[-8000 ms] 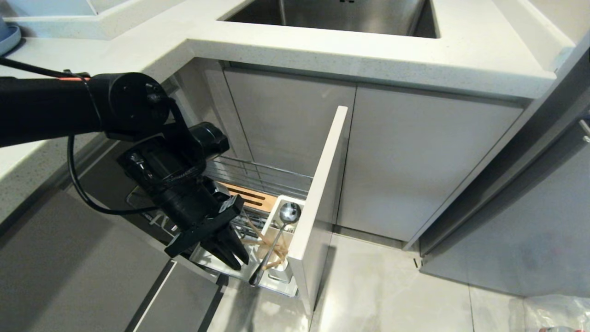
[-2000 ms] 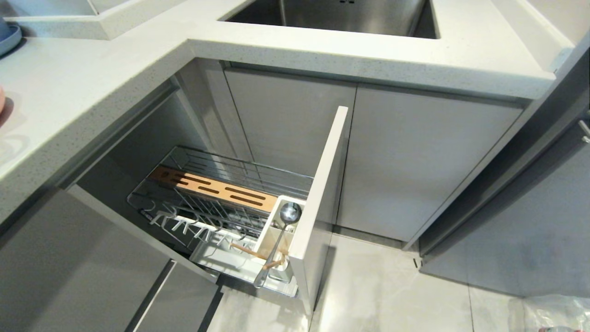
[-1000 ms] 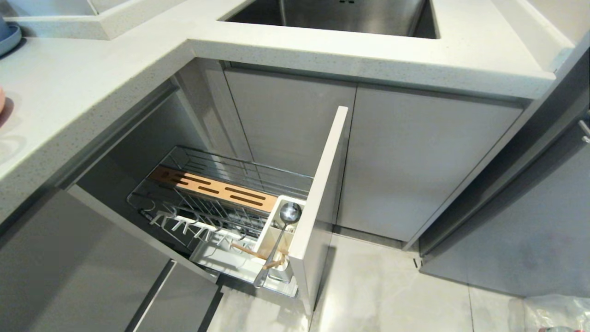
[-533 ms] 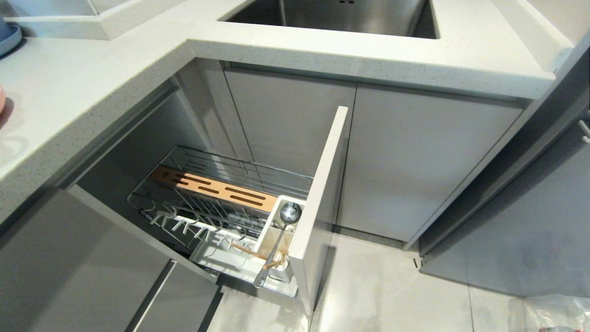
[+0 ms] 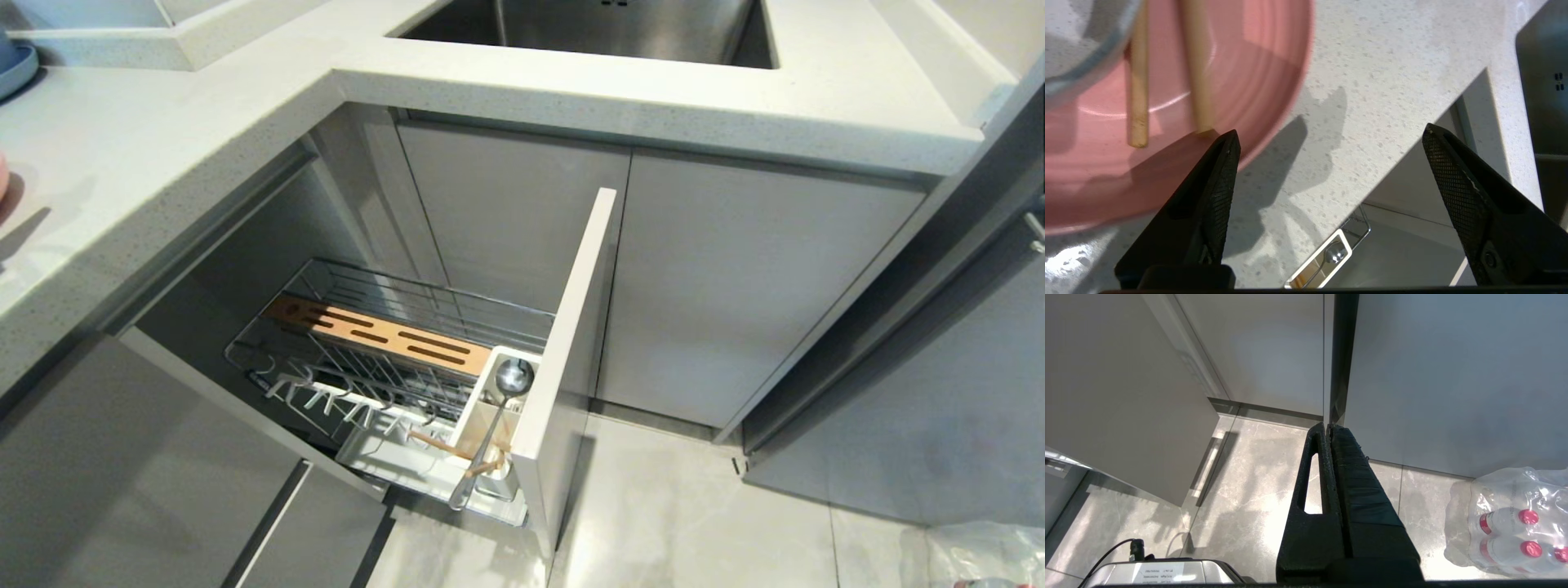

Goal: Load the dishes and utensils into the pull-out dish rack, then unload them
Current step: Take the chopsticks out of the cupboard, then close the cupboard

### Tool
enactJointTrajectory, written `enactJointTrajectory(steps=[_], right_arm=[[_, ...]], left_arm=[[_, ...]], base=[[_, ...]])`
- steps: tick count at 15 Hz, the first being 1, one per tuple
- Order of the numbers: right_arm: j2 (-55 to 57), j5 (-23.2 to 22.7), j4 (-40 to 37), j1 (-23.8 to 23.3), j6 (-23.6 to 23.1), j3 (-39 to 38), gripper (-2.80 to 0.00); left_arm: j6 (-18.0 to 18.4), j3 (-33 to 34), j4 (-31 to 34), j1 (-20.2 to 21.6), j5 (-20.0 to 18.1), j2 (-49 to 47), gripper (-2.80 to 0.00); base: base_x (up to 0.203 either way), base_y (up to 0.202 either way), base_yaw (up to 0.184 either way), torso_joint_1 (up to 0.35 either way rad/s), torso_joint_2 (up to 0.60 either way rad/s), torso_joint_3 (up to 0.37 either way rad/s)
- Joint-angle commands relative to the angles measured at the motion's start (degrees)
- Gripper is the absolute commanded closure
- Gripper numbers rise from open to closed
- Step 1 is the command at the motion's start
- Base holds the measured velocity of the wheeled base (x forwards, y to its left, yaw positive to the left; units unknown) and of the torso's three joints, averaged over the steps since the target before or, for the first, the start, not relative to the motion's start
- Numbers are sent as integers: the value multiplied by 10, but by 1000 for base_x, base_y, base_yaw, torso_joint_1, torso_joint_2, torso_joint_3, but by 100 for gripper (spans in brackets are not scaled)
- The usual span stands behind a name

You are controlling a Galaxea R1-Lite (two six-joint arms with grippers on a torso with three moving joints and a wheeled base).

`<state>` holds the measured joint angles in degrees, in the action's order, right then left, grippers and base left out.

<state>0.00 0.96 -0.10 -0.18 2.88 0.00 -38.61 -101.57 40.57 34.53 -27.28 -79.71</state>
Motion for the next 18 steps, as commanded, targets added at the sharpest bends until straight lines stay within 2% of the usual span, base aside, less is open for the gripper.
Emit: enactJointTrajectory(steps=[1, 9, 10, 14, 16, 18], right_arm=[[0, 0, 0, 0, 0, -1, 0], [0, 0, 0, 0, 0, -1, 0], [0, 0, 0, 0, 0, -1, 0], [0, 0, 0, 0, 0, -1, 0], [0, 0, 0, 0, 0, -1, 0], [0, 0, 0, 0, 0, -1, 0]], left_arm=[[-2, -2, 1, -3, 0, 16, -280], [-2, 4, 2, -2, 5, 72, -280], [0, 4, 2, -2, 7, 85, 0], [5, -17, -10, -3, 27, 125, 0], [6, -23, -57, -5, 23, 139, 0], [6, -23, -115, -28, 13, 150, 0]], base=[[0, 0, 0, 0, 0, 0], [0, 0, 0, 0, 0, 0], [0, 0, 0, 0, 0, 0], [0, 0, 0, 0, 0, 0], [0, 0, 0, 0, 0, 0], [0, 0, 0, 0, 0, 0]])
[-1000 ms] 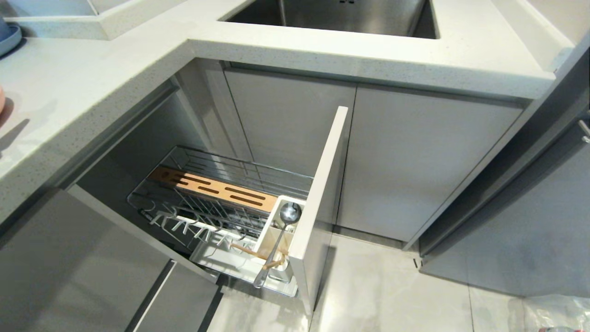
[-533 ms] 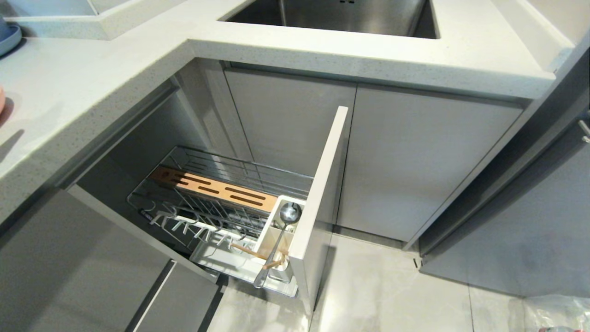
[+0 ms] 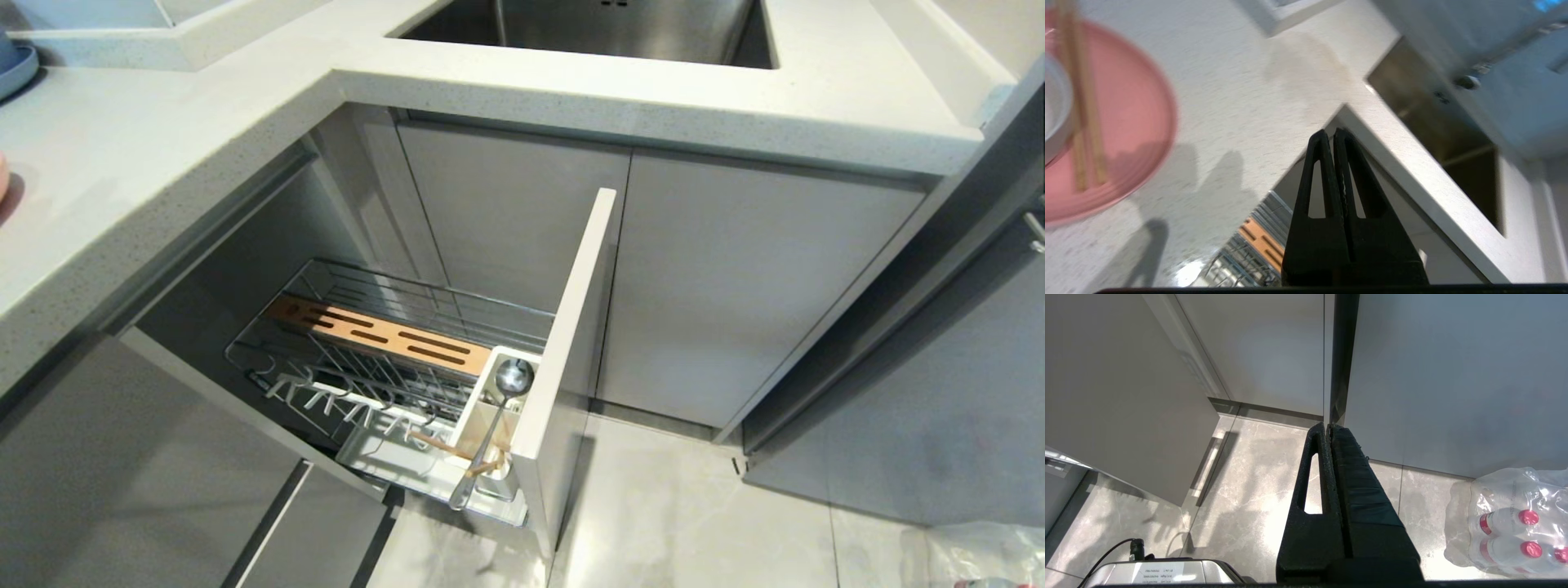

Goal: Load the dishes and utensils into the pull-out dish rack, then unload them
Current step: Close the cupboard

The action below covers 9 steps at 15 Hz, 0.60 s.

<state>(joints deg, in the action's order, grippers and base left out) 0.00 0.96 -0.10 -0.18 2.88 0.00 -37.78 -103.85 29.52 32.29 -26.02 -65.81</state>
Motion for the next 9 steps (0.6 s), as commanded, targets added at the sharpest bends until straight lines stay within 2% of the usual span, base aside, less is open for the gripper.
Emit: enactJointTrajectory(steps=[1, 2, 5, 7, 9], right_arm=[[0, 0, 0, 0, 0, -1, 0], [0, 0, 0, 0, 0, -1, 0], [0, 0, 0, 0, 0, -1, 0], [0, 0, 0, 0, 0, -1, 0], [0, 0, 0, 0, 0, -1, 0]], left_arm=[[-3, 1, -22, -22, -12, 15, 0], [-2, 3, -39, -43, -41, 20, 0], [-4, 30, -47, -104, -159, 33, 0], [-6, 66, -48, -160, -215, 38, 0], [-5, 91, -57, -211, -250, 35, 0]], base=[[0, 0, 0, 0, 0, 0], [0, 0, 0, 0, 0, 0], [0, 0, 0, 0, 0, 0], [0, 0, 0, 0, 0, 0], [0, 0, 0, 0, 0, 0]])
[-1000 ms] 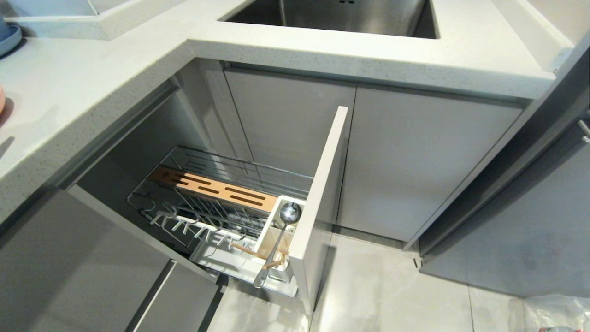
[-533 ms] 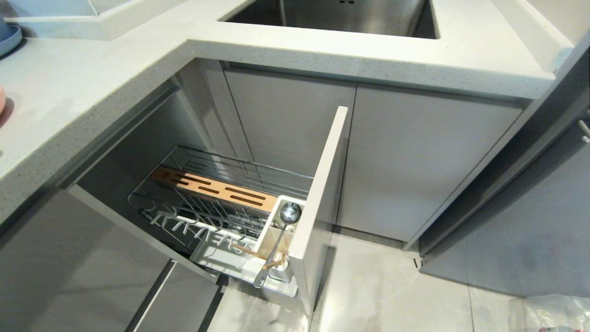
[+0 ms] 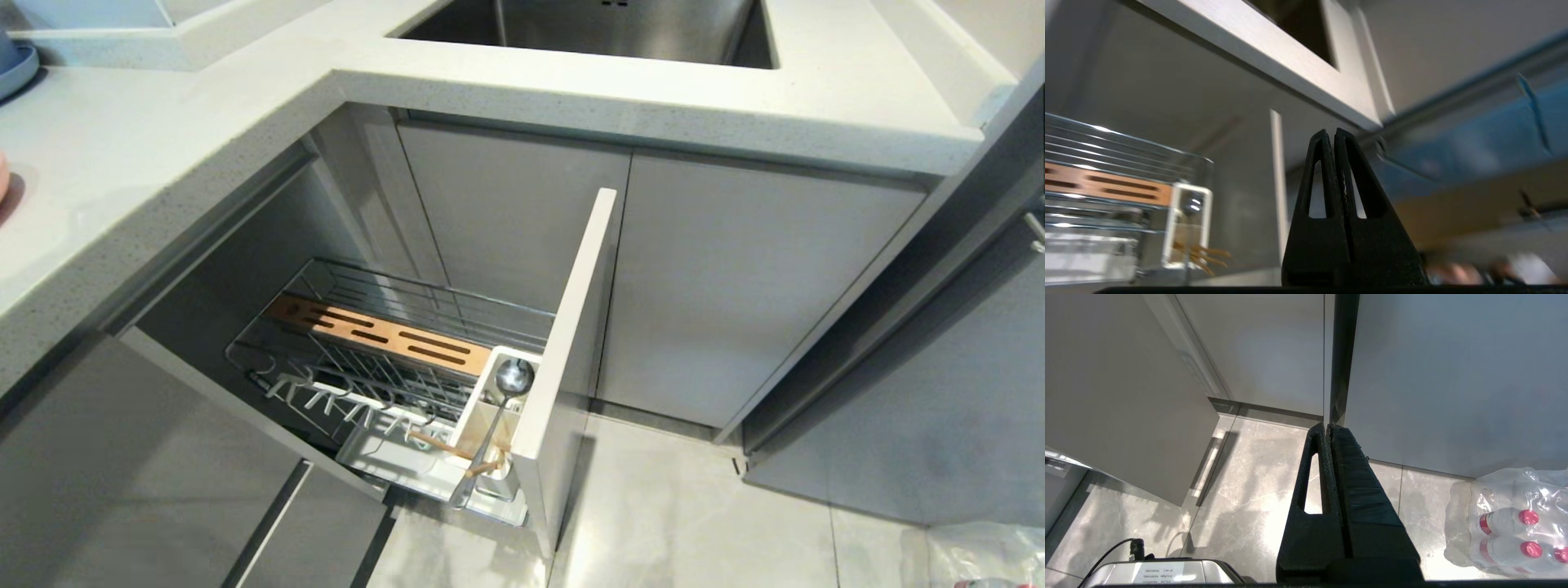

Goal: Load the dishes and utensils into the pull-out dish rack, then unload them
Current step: Close the cupboard

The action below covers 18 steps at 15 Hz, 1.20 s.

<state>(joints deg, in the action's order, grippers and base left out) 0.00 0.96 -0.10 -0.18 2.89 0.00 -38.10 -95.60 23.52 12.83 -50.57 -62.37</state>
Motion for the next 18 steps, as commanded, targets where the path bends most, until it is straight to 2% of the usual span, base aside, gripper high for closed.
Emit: enactJointTrajectory(steps=[1, 2, 5, 7, 11, 13, 15, 17, 18], right_arm=[[0, 0, 0, 0, 0, -1, 0], [0, 0, 0, 0, 0, -1, 0], [0, 0, 0, 0, 0, -1, 0], [0, 0, 0, 0, 0, -1, 0], [0, 0, 0, 0, 0, -1, 0], [0, 0, 0, 0, 0, -1, 0], [0, 0, 0, 0, 0, -1, 0], [0, 0, 0, 0, 0, -1, 0], [0, 0, 0, 0, 0, -1, 0]], left_arm=[[-2, 20, -3, -42, -16, -3, 0], [-1, 28, -4, -67, -21, -12, 0], [-1, 33, 8, -89, -27, -61, 0], [0, 34, 24, -127, -27, -85, 0], [0, 21, 61, -273, -24, -156, 0], [1, -6, 100, -342, -18, -214, 0], [1, -54, 146, -397, 12, -262, 0], [7, -111, 214, -440, 81, -312, 0], [22, -130, 244, -458, 120, -332, 0]], base=[[0, 0, 0, 0, 0, 0], [0, 0, 0, 0, 0, 0], [0, 0, 0, 0, 0, 0], [0, 0, 0, 0, 0, 0], [0, 0, 0, 0, 0, 0], [0, 0, 0, 0, 0, 0], [0, 0, 0, 0, 0, 0], [0, 0, 0, 0, 0, 0], [0, 0, 0, 0, 0, 0]])
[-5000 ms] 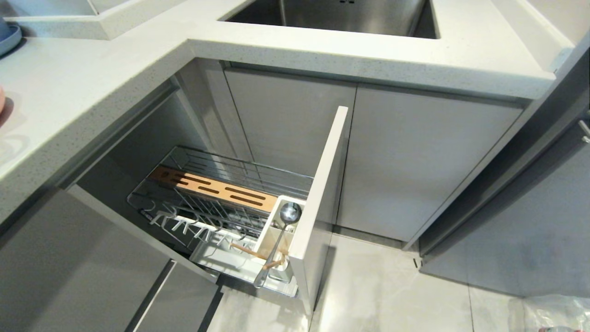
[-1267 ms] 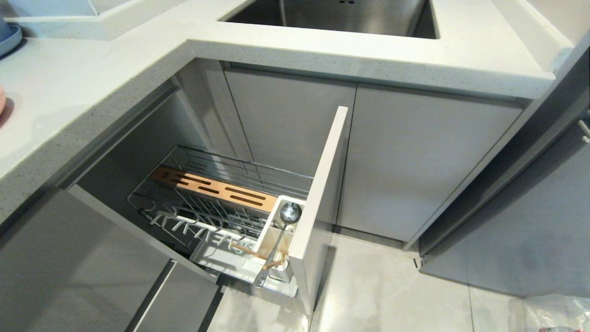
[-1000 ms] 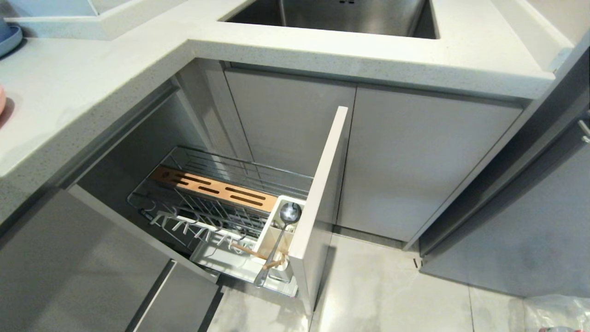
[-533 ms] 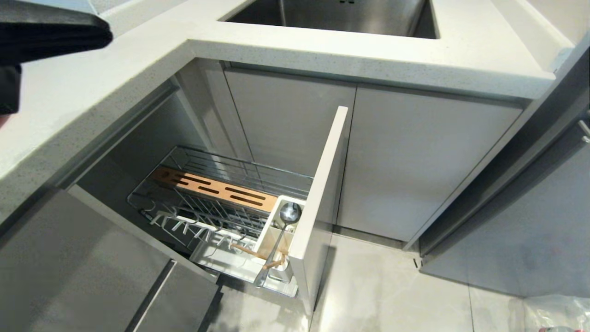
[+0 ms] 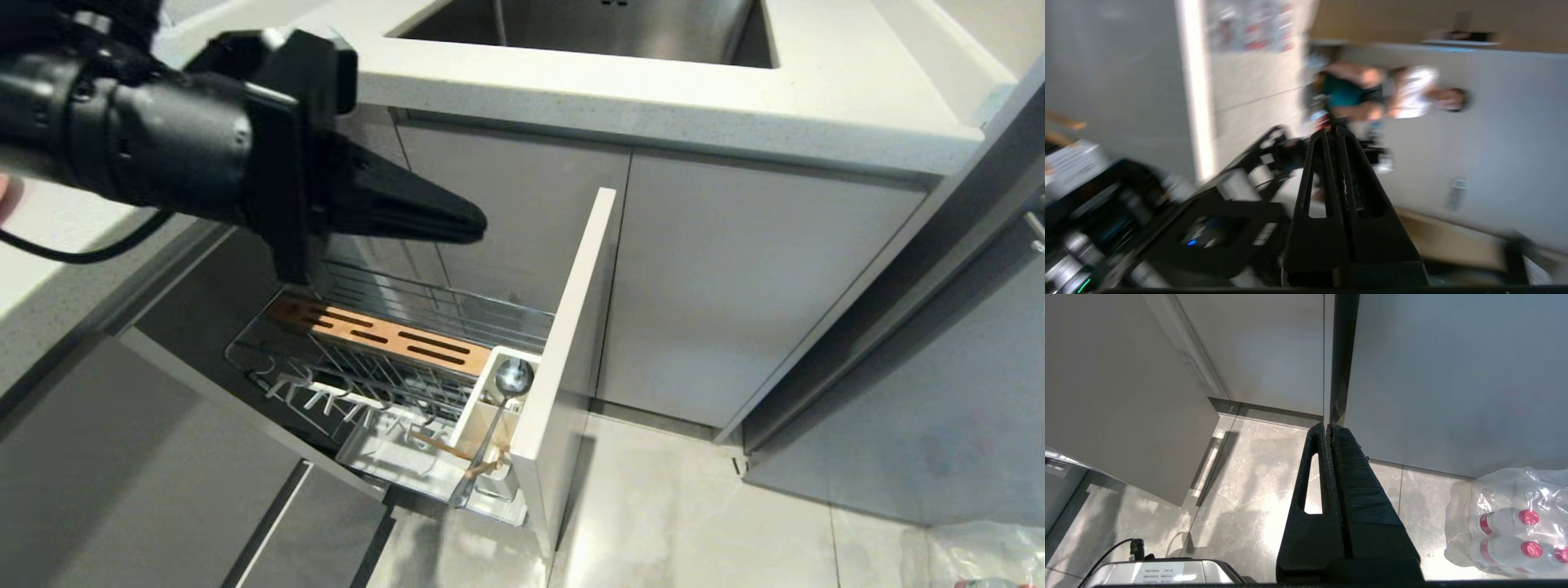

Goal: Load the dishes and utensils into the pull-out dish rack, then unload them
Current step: Close the cupboard

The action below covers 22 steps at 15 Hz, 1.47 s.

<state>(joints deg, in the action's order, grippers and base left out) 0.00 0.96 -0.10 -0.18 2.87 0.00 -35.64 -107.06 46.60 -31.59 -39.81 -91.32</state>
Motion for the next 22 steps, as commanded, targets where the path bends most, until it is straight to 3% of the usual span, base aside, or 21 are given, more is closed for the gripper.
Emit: enactJointTrajectory(steps=[1, 3, 6, 7, 11, 17, 22], right_arm=[[0, 0, 0, 0, 0, -1, 0], [0, 0, 0, 0, 0, -1, 0], [0, 0, 0, 0, 0, -1, 0], [0, 0, 0, 0, 0, -1, 0], [0, 0, 0, 0, 0, -1, 0], [0, 0, 0, 0, 0, -1, 0], [0, 0, 0, 0, 0, -1, 0]], left_arm=[[9, -33, 36, -31, 45, -57, 0], [14, -45, 51, -57, 110, -78, 0], [10, -46, 51, -114, 257, -106, 0], [4, -46, 52, -132, 285, -114, 0], [-23, -45, 52, -167, 287, -115, 0], [-25, -45, 53, -178, 293, -135, 0], [-27, -45, 53, -184, 348, -147, 0]], base=[[0, 0, 0, 0, 0, 0], [0, 0, 0, 0, 0, 0], [0, 0, 0, 0, 0, 0], [0, 0, 0, 0, 0, 0], [0, 0, 0, 0, 0, 0], [0, 0, 0, 0, 0, 0], [0, 0, 0, 0, 0, 0]])
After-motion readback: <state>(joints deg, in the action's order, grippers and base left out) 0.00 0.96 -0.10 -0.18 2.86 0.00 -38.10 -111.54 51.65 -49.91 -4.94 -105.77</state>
